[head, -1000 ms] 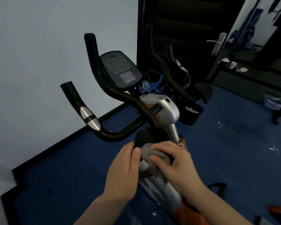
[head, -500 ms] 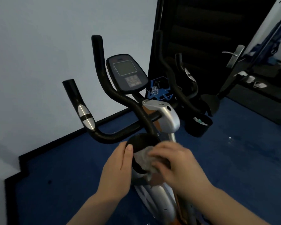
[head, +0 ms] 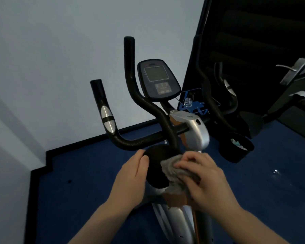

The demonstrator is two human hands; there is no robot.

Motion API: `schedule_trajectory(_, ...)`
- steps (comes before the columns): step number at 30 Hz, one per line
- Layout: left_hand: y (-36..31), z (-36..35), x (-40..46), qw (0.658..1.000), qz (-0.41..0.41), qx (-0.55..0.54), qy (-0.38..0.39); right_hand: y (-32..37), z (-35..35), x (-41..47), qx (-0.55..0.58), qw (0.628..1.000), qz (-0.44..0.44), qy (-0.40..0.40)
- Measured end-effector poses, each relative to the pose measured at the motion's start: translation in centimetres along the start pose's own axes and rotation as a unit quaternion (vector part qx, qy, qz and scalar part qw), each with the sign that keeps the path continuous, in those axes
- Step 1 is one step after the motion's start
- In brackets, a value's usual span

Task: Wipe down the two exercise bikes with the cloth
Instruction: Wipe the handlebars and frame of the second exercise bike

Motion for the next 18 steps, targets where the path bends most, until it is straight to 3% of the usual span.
schedule_trajectory(6, 0.1, -0.2, -0.3, 0.997, -0.004, -0.032, -0.066, 1.1, -0.2, 1.9, -0.062, 0.993, 0.030, -0.092)
schedule_trajectory(9, 0.2, -0.3, -0.4, 0.995, -0.002, -0.050, -0.081, 1.3, -2.2, -1.2, -0.088, 0.994, 0.019, -0.063)
schedule_trajectory(14, -0.2, -0.4, -0.7, 0.991, -0.016, -0.060, -0.116, 2.0, -0.9, 0.3, 0.013, 0.998, 0.014, -0.064)
schedule_trajectory(18, 0.0, -0.2, -1.6, 0.984, -0.005, -0.054, -0.172, 3.7, -3.1, 1.6, -0.024, 0.999, 0.022, -0.008)
Point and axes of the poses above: each hand's wrist, its own x-axis towards the middle knuckle, its own z-axis out of the back of the hand, y = z × x, the point moved 9 cm from there along x, towards the middle knuckle, and after that the axes turned 5 degrees about y, right-handed, at the moved point
